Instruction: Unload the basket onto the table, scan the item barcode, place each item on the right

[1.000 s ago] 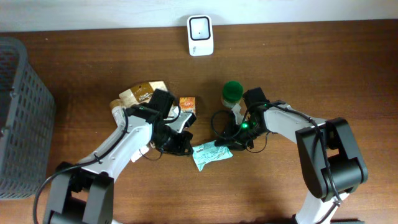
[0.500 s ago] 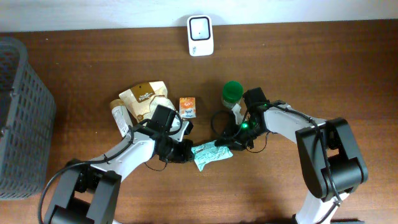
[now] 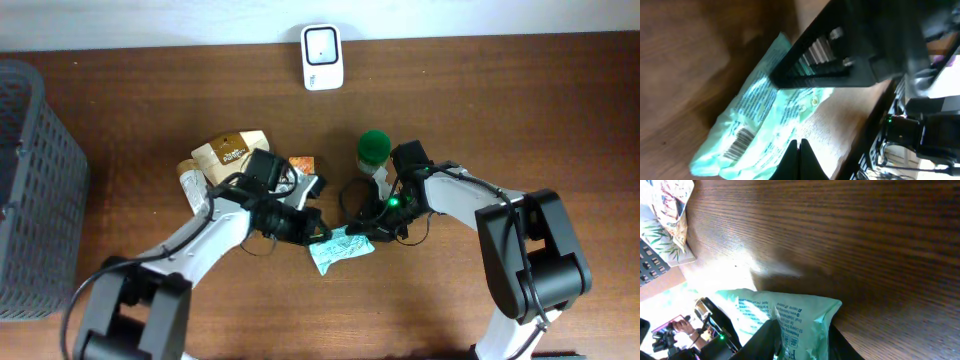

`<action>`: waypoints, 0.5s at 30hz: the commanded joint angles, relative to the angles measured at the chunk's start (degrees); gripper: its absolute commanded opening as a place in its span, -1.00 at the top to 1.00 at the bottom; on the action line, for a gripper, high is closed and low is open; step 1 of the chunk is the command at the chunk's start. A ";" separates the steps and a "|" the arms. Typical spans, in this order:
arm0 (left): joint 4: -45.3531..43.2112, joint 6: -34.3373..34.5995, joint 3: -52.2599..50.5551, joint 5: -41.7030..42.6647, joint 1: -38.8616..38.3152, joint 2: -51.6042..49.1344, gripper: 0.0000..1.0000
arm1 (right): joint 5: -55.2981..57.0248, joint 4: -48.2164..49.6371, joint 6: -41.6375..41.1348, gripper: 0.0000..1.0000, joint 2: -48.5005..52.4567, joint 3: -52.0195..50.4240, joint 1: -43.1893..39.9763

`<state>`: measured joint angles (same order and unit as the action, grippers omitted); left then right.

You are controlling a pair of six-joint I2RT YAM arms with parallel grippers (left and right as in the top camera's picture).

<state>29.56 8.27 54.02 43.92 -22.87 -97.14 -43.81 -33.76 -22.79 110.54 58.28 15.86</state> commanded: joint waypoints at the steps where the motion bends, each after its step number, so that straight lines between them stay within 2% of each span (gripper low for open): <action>1: 1.68 7.80 0.24 -9.81 -1.42 -6.34 1.00 | 5.03 -0.04 -0.02 0.48 0.52 -0.74 0.37; 3: 1.68 11.72 0.24 -10.40 -1.20 -9.73 1.00 | 5.03 -0.04 -0.02 0.47 0.52 -0.74 0.37; 9: 2.23 13.38 0.24 -10.40 2.45 -10.67 1.00 | 5.03 -2.29 0.13 0.48 0.52 -0.74 0.11; 15: 2.23 13.35 0.24 -10.71 2.32 -10.67 1.00 | -1.44 -11.04 9.05 0.46 0.52 -0.74 -6.16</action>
<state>31.20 20.88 54.87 39.59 -21.19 -105.56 -44.93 -42.50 -18.09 110.54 58.26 12.45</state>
